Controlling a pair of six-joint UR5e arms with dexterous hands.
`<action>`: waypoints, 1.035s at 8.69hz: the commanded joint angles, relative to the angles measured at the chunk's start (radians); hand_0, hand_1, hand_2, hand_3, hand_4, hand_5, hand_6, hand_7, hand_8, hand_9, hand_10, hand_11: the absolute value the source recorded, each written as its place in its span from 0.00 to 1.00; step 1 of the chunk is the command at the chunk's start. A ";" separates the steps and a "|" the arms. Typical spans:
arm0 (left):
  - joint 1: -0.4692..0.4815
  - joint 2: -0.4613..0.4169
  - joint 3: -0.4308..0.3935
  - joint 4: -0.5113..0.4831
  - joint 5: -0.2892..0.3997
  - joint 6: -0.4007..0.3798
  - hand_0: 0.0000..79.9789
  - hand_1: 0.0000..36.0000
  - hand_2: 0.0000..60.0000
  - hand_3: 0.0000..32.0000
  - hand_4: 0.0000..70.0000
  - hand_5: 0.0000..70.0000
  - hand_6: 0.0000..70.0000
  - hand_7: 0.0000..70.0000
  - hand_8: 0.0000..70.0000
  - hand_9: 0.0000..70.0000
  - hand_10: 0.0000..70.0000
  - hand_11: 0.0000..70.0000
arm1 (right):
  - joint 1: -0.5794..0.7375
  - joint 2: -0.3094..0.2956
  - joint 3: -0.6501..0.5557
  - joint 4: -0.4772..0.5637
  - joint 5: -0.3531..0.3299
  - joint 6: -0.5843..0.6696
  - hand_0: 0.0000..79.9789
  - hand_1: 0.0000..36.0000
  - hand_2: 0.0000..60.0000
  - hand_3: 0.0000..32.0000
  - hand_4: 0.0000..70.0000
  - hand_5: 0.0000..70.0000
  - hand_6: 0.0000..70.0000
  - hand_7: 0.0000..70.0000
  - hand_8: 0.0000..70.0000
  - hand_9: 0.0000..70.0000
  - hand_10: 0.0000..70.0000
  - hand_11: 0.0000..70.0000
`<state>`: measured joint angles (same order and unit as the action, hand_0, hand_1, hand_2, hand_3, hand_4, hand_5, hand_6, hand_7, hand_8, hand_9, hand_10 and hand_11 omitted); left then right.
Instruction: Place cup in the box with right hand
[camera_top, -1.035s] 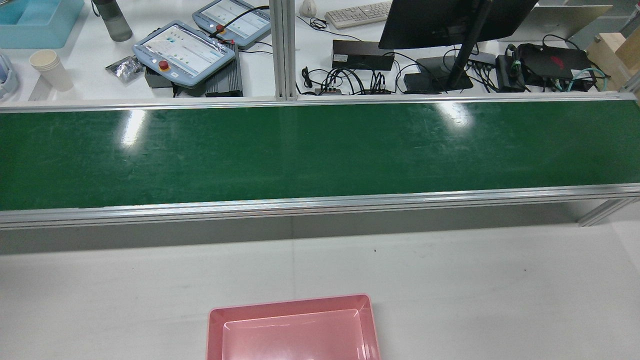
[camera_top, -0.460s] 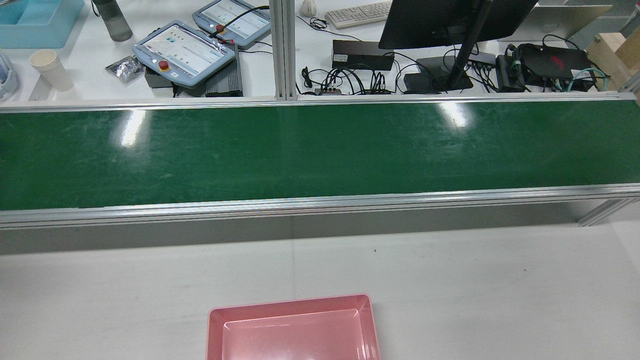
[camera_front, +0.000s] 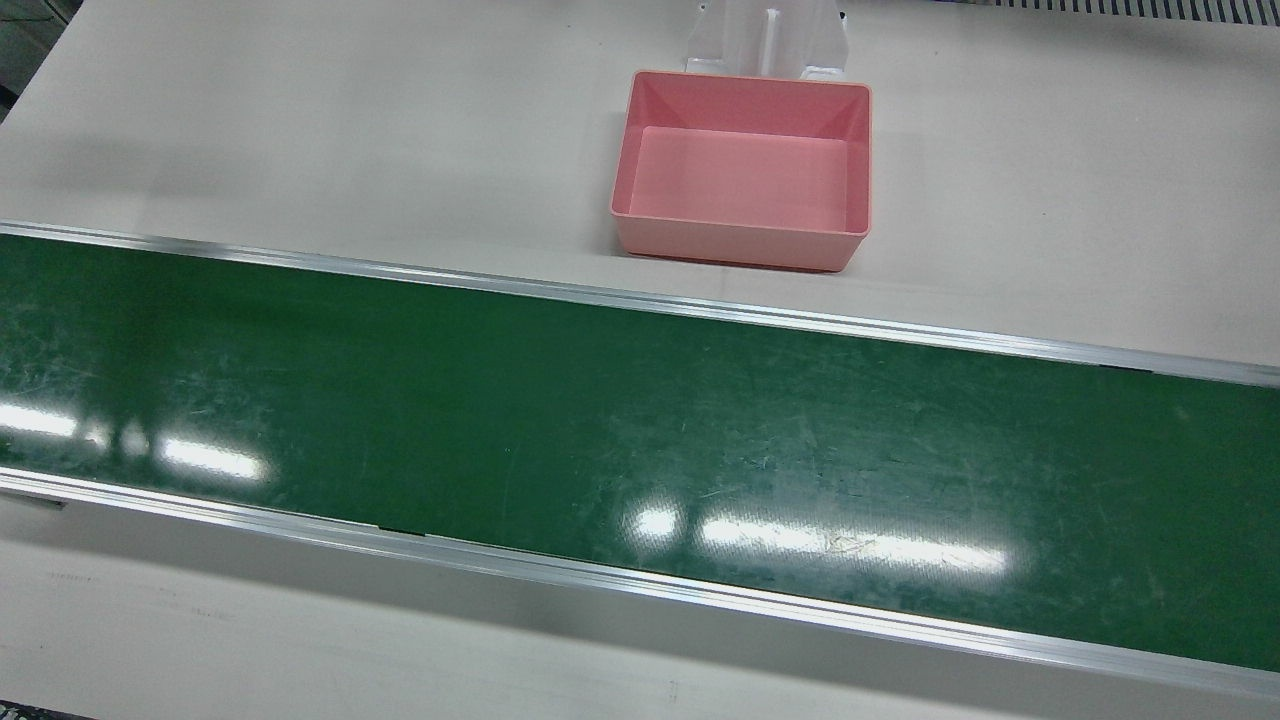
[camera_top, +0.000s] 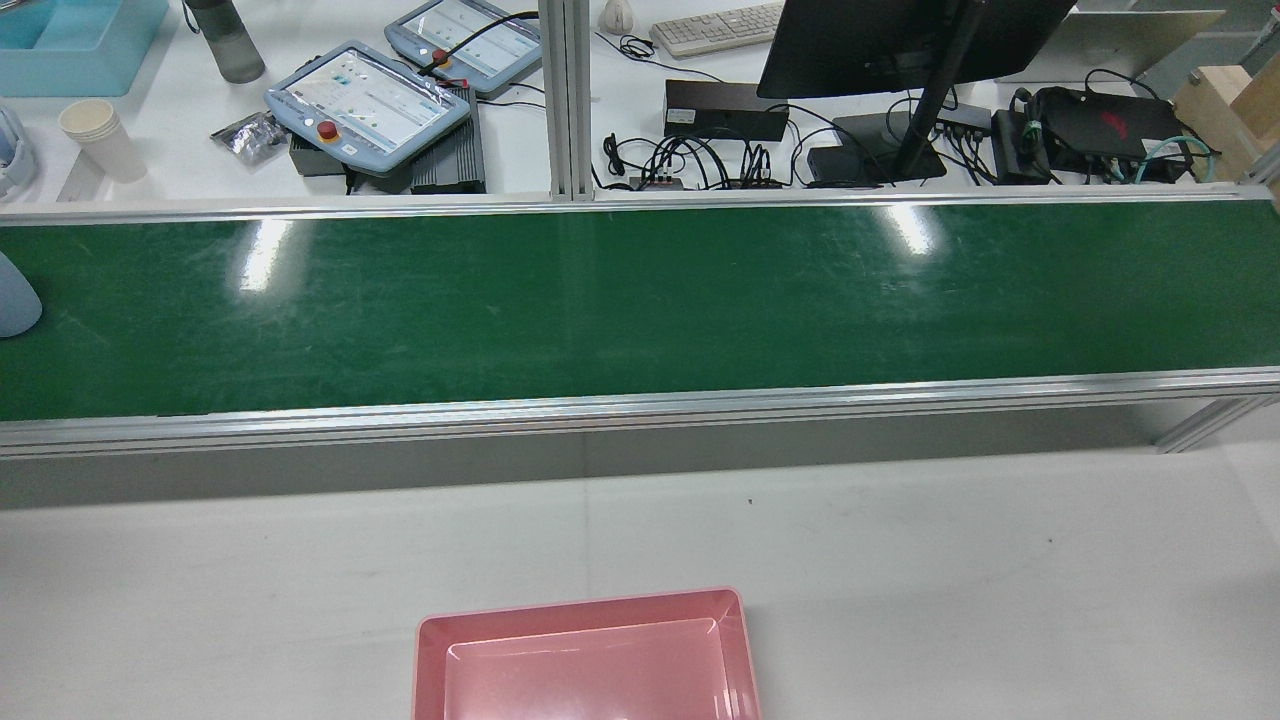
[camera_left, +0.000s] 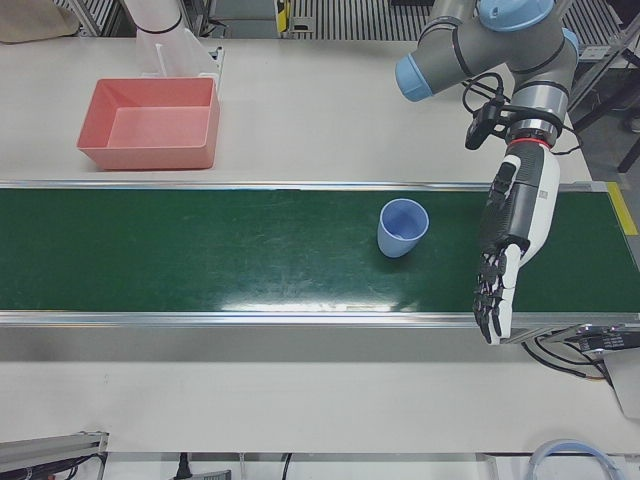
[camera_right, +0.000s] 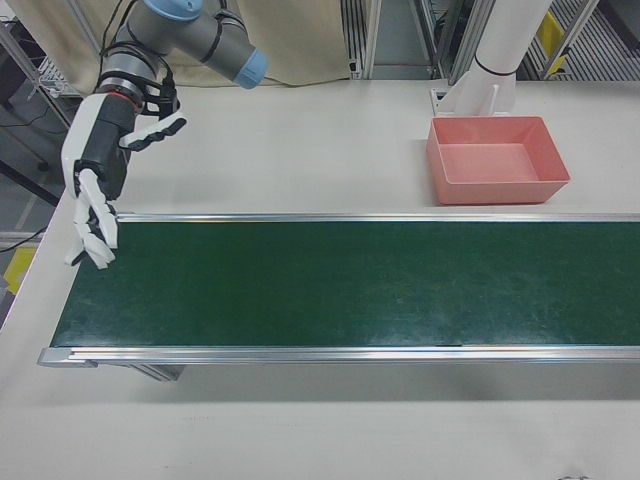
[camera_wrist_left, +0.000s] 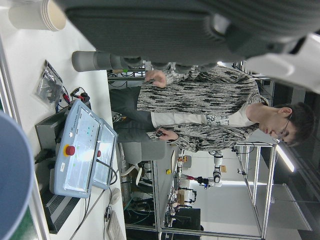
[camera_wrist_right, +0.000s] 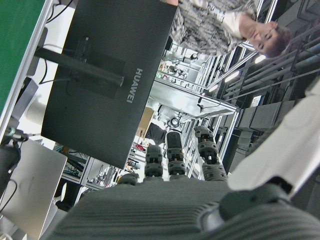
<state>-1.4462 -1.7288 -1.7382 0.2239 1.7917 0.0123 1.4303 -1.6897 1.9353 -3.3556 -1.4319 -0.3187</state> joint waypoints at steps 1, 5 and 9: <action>0.000 0.000 0.000 0.002 0.000 0.000 0.00 0.00 0.00 0.00 0.00 0.00 0.00 0.00 0.00 0.00 0.00 0.00 | -0.293 0.135 0.074 -0.135 0.233 -0.003 0.45 0.10 0.00 0.00 0.09 0.02 0.10 0.44 0.11 0.23 0.00 0.00; 0.000 -0.001 -0.001 0.002 0.000 0.000 0.00 0.00 0.00 0.00 0.00 0.00 0.00 0.00 0.00 0.00 0.00 0.00 | -0.580 0.217 0.180 -0.322 0.560 -0.013 0.48 0.13 0.00 0.00 0.10 0.02 0.09 0.41 0.08 0.20 0.00 0.00; 0.001 -0.002 0.000 0.002 0.000 0.000 0.00 0.00 0.00 0.00 0.00 0.00 0.00 0.00 0.00 0.00 0.00 0.00 | -0.643 0.301 0.124 -0.332 0.614 -0.128 0.50 0.15 0.00 0.00 0.16 0.01 0.09 0.40 0.07 0.19 0.00 0.00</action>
<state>-1.4461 -1.7303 -1.7383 0.2247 1.7917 0.0123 0.8164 -1.4464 2.0964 -3.6824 -0.8394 -0.3892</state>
